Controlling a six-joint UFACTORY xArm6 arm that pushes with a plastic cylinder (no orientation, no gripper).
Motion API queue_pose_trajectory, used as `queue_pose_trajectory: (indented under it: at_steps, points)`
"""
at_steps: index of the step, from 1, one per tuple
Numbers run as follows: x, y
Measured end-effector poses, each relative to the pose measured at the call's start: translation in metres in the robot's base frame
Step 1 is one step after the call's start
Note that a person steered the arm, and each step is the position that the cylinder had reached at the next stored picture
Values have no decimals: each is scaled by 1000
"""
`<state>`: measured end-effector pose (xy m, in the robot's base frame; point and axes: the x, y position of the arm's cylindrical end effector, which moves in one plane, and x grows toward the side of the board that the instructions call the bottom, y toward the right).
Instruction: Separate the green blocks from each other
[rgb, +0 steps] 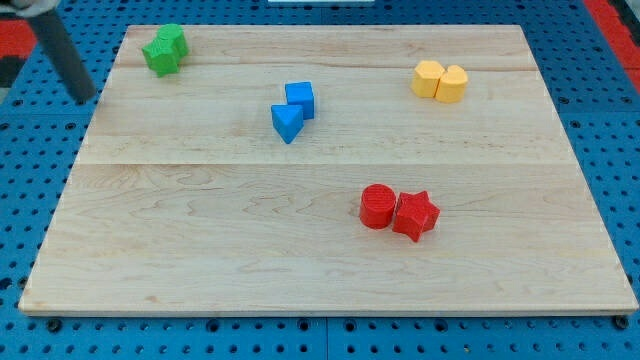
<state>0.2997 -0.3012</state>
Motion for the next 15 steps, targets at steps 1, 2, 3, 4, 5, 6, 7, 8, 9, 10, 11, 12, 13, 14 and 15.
queue_pose_trajectory:
  at_steps: [1, 2, 3, 4, 5, 6, 7, 8, 9, 10, 11, 12, 13, 14, 15]
  points:
    - [-69, -1]
    - [-108, 8]
    - [-109, 27]
    - [-108, 70]
    - [-85, 104]
    - [-67, 150]
    - [-38, 145]
    - [-31, 143]
    - [-75, 149]
    - [-83, 65]
    - [-80, 2]
    - [-62, 40]
    - [-44, 71]
    - [-42, 59]
    - [-46, 23]
